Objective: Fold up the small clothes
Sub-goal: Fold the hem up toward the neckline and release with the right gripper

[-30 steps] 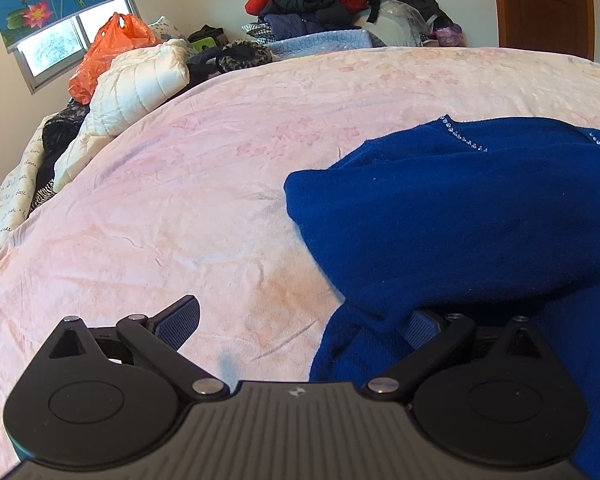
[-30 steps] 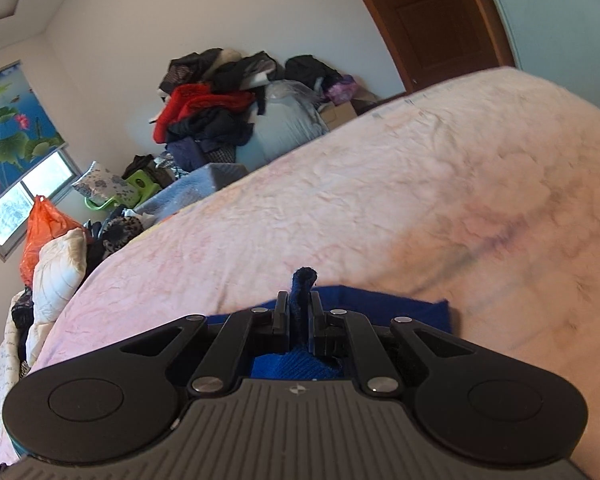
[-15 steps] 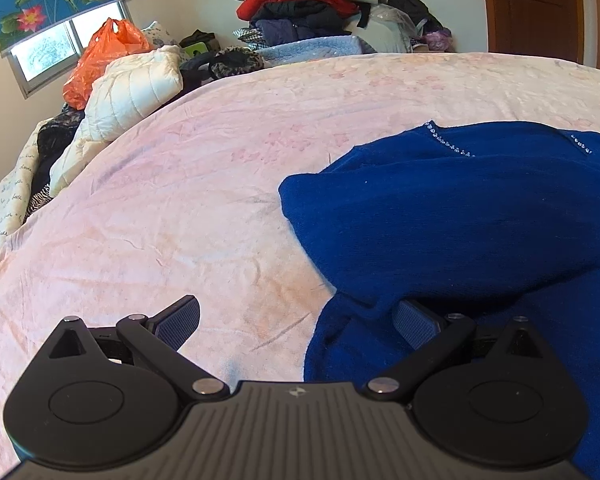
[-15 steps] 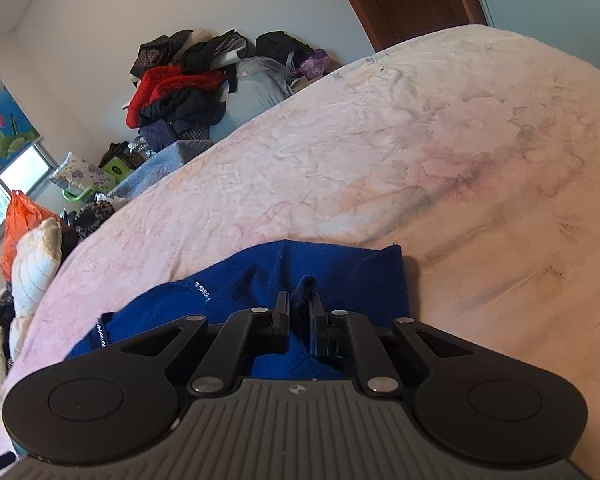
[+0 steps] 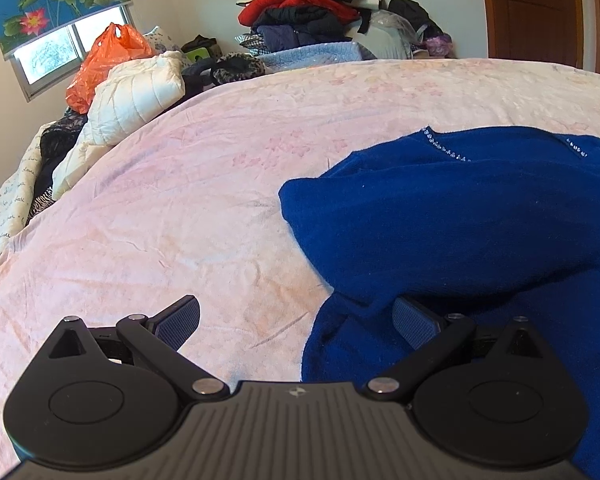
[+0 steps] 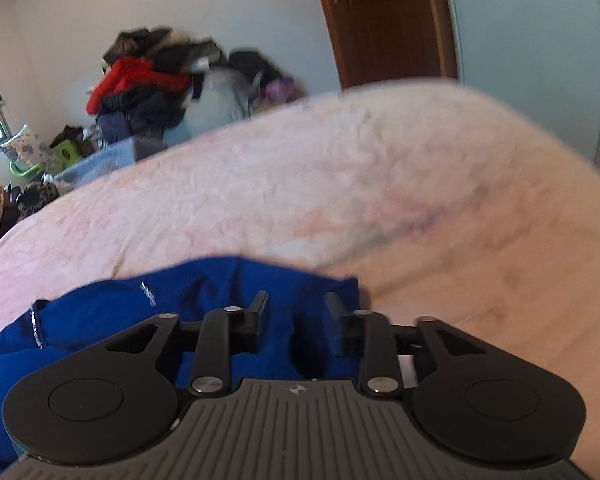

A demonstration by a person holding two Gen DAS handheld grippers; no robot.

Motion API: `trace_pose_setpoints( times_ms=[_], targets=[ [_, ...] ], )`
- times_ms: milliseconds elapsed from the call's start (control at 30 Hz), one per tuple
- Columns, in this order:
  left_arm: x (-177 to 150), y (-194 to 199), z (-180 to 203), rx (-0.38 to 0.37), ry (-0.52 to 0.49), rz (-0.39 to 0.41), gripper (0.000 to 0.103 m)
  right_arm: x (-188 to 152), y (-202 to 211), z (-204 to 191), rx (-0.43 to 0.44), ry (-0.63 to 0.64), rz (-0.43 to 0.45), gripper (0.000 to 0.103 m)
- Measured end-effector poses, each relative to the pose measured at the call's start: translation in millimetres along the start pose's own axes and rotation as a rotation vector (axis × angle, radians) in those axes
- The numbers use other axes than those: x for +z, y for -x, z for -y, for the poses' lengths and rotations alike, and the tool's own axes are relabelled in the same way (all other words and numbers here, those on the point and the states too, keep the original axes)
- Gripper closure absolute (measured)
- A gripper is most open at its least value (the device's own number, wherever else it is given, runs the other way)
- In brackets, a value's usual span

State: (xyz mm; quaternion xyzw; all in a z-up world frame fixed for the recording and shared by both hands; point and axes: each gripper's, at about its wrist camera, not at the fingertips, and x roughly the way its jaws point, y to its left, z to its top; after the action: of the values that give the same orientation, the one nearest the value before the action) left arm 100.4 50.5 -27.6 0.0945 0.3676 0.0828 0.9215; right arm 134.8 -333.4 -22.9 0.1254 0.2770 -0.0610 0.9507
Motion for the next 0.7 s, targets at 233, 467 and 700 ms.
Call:
trace_pose_setpoints(
  times_ms=[233, 467, 700],
  targets=[
    [1.9, 18.3, 2.0, -0.097, 0.020, 0.055, 0.000, -16.2, -11.7, -31.8, 0.120, 0.129, -0.141, 0.058],
    [7.6, -10.7, 8.7, -0.074, 0.040, -0.014, 0.000, -22.1, 5.3, -36.0, 0.118, 0.132, -0.095, 0.043],
    [-1.7, -24.2, 6.7, -0.073, 0.064, -0.076, 0.000, -30.3, 6.9, -32.0, 0.095, 0.162, -0.137, 0.040]
  ],
)
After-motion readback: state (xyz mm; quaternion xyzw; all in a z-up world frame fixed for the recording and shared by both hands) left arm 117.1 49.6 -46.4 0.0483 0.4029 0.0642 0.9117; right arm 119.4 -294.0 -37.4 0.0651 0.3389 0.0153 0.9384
